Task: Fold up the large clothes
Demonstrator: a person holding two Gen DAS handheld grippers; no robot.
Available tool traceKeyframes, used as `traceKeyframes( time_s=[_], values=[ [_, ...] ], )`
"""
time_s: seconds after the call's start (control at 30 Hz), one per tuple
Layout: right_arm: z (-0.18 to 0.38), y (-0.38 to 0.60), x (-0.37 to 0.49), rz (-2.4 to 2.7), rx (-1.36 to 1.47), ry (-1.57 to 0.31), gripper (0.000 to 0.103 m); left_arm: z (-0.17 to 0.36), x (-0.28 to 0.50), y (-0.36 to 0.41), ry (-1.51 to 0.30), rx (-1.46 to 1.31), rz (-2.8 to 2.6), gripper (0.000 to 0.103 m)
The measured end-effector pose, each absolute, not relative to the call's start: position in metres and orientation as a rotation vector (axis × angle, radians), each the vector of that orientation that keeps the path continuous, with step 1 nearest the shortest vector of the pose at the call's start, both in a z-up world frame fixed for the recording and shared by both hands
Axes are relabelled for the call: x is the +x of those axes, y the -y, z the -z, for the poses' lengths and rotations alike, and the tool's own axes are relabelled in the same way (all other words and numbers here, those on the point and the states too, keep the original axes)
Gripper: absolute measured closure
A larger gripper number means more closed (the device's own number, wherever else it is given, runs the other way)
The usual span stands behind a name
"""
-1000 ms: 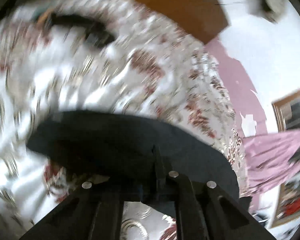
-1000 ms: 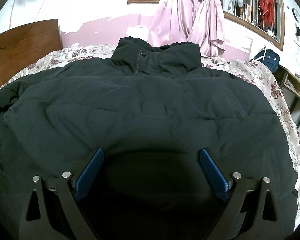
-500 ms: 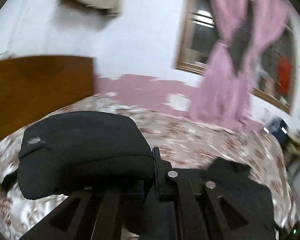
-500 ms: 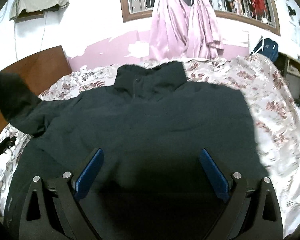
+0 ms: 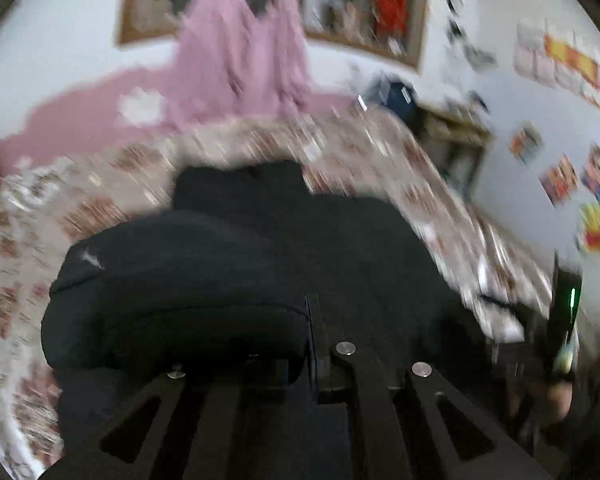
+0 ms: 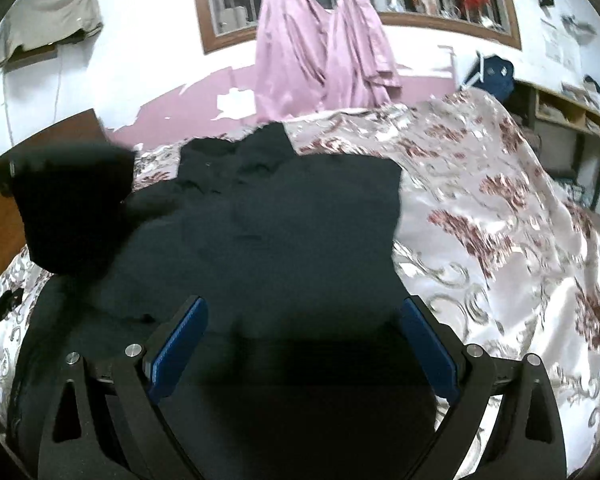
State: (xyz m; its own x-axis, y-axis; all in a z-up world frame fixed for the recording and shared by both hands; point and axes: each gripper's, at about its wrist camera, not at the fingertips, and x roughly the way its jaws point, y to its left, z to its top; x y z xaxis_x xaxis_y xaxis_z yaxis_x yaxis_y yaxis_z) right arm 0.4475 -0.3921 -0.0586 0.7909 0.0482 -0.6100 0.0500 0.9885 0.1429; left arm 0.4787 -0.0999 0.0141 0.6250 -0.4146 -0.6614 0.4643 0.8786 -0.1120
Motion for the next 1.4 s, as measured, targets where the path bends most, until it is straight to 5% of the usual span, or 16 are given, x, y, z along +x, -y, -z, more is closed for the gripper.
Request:
traceKeyframes(
  time_s=[0.2, 0.33, 0.37, 0.8, 1.2, 1.4],
  values=[
    [0.075, 0.405, 0.442, 0.003, 0.195, -0.695, 0.008, 0.034, 0.458, 0.103, -0.869, 0.1, 0.617, 0.081],
    [0.076, 0.395, 0.445, -0.01, 0.176, -0.702, 0.008, 0.034, 0.425, 0.097, -0.861, 0.082, 0.691, 0.029],
    [0.075, 0.39, 0.446, -0.019, 0.171, -0.703, 0.008, 0.033, 0.421, 0.093, -0.845, 0.069, 0.694, 0.023],
    [0.047, 0.272, 0.445, -0.285, -0.03, -0.661, 0.008, 0.014, 0.396, -0.014, -0.768, -0.147, 0.373, 0.014],
    [0.045, 0.118, 0.433, -0.41, -0.49, -0.549, 0.009, 0.039, 0.413, -0.09, -0.843, -0.274, -0.009, 0.014],
    [0.015, 0.18, 0.441, -0.287, -0.261, -0.556, 0.028, 0.037, 0.425, -0.075, -0.824, -0.221, 0.008, 0.014]
  ],
)
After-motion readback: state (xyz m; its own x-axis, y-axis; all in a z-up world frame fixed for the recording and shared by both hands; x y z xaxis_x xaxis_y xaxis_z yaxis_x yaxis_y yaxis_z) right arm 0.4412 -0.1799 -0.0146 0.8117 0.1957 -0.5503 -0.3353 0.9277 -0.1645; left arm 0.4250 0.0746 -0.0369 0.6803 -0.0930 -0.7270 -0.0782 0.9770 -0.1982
